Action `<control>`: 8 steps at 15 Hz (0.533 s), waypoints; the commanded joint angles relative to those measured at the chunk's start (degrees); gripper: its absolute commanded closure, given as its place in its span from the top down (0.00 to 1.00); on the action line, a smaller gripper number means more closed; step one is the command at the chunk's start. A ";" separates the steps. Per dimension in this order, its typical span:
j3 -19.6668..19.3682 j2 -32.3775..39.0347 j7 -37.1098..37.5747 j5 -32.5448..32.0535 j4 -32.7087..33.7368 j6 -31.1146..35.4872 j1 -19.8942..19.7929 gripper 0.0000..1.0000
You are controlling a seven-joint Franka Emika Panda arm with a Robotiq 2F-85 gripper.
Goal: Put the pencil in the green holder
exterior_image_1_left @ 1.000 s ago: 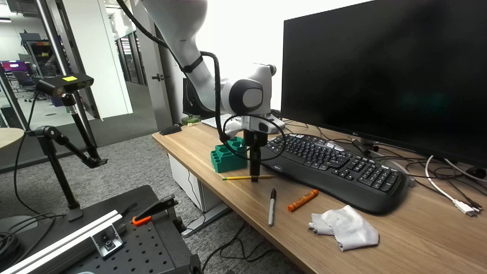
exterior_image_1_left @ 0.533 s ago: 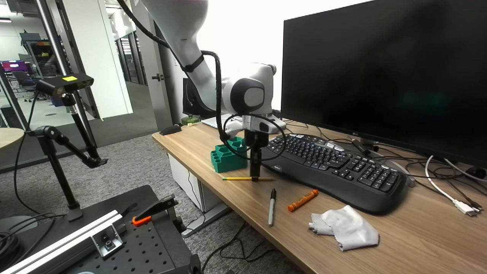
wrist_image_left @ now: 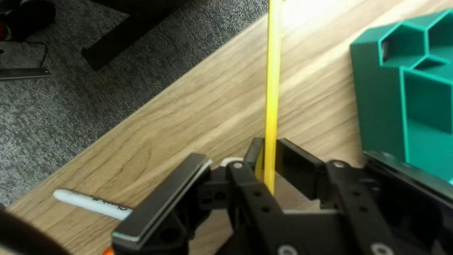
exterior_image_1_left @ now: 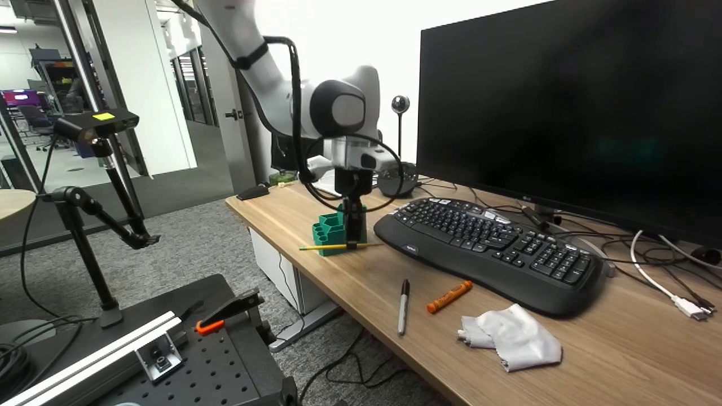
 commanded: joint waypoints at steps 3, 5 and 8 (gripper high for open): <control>2.19 -20.66 -2.54 -3.31 -14.06 -3.38 -0.23 0.04; 4.08 -25.83 -2.58 -3.87 -17.28 1.92 -0.23 0.04; 6.92 -27.35 1.09 -7.93 -18.28 11.13 0.28 0.04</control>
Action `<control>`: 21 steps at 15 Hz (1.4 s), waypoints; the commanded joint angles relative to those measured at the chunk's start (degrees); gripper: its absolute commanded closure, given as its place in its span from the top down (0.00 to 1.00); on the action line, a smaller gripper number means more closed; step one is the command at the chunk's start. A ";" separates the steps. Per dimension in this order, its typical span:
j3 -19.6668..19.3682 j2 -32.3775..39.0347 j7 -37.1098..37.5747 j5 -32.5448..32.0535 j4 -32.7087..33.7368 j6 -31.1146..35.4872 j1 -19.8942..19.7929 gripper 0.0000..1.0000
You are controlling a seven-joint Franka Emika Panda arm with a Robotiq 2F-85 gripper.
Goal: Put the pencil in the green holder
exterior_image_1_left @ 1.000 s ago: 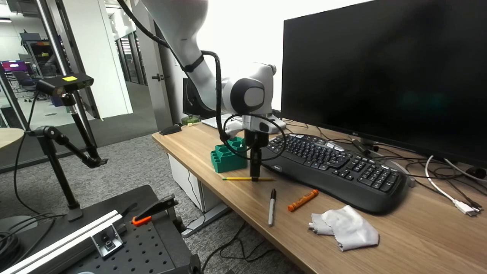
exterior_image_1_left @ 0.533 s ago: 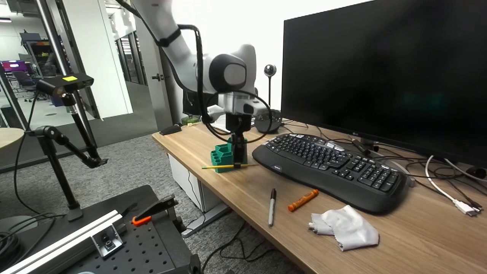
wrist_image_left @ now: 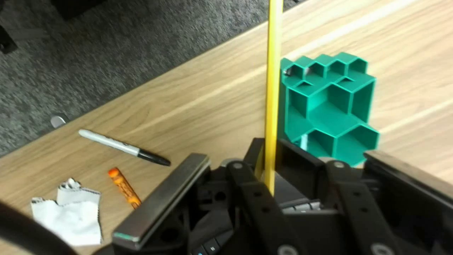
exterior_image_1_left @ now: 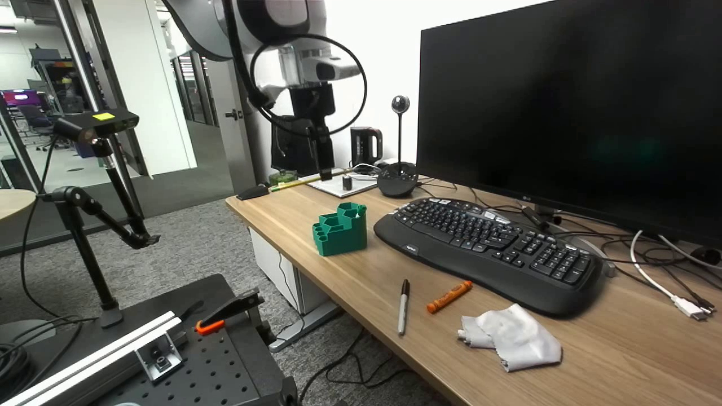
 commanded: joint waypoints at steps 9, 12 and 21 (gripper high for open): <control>-14.53 9.41 21.09 -44.59 5.75 34.01 10.52 0.04; -27.04 16.43 30.69 -58.89 13.63 41.61 18.41 0.04; -57.16 37.80 37.86 -50.50 21.39 67.14 41.06 0.04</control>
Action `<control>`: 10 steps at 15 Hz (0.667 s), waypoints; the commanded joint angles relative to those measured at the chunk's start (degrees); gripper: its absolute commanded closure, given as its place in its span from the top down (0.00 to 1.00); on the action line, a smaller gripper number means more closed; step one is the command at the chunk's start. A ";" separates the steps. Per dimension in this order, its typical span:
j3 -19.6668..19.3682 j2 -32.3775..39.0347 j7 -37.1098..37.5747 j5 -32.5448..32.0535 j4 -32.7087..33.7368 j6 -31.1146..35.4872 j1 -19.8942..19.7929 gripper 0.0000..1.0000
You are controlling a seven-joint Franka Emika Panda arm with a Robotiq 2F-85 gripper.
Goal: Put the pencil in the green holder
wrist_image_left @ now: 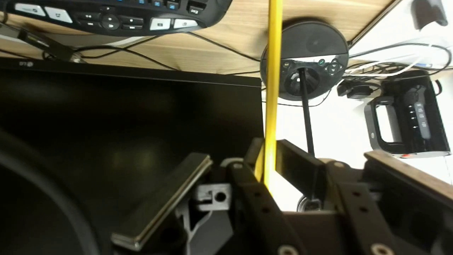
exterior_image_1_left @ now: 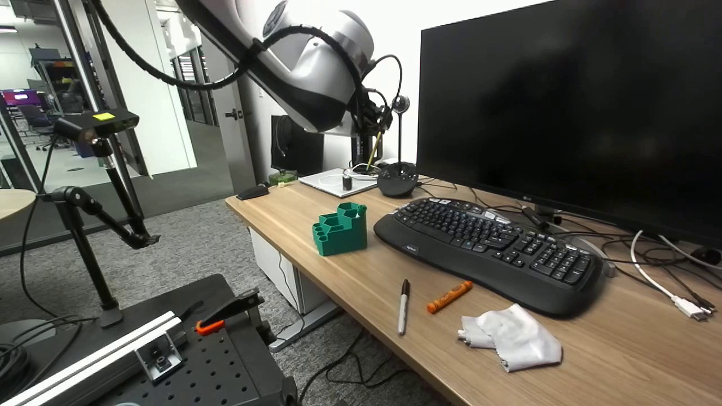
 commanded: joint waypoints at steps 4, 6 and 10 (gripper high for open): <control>-6.74 8.47 -1.98 11.43 -13.69 12.96 9.48 0.04; -6.97 10.09 -2.43 12.80 -16.99 13.70 11.62 0.04; -8.90 12.63 -4.38 16.64 -20.04 13.90 15.79 0.04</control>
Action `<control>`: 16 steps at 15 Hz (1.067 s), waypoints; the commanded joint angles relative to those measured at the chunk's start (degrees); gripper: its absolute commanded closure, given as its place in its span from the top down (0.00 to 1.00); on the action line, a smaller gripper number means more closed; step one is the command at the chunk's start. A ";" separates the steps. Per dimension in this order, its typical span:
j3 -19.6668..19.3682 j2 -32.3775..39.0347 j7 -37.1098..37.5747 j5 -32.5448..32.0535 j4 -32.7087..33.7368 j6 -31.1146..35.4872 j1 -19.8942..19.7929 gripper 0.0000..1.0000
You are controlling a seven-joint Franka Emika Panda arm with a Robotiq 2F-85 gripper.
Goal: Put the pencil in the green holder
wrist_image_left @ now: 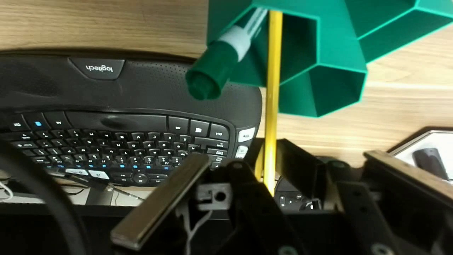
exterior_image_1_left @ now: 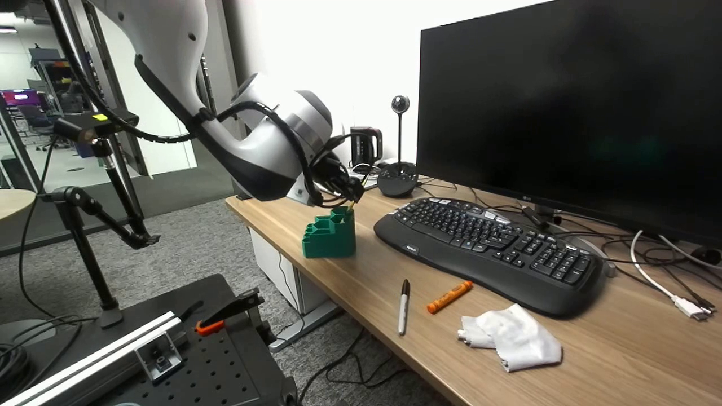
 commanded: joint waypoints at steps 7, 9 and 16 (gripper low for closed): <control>3.14 1.15 -24.10 24.38 -8.54 7.63 2.50 0.68; 6.68 -3.01 -32.07 30.28 -10.80 5.24 1.57 0.83; 5.58 -25.35 -23.99 20.53 -19.62 -9.20 3.40 1.00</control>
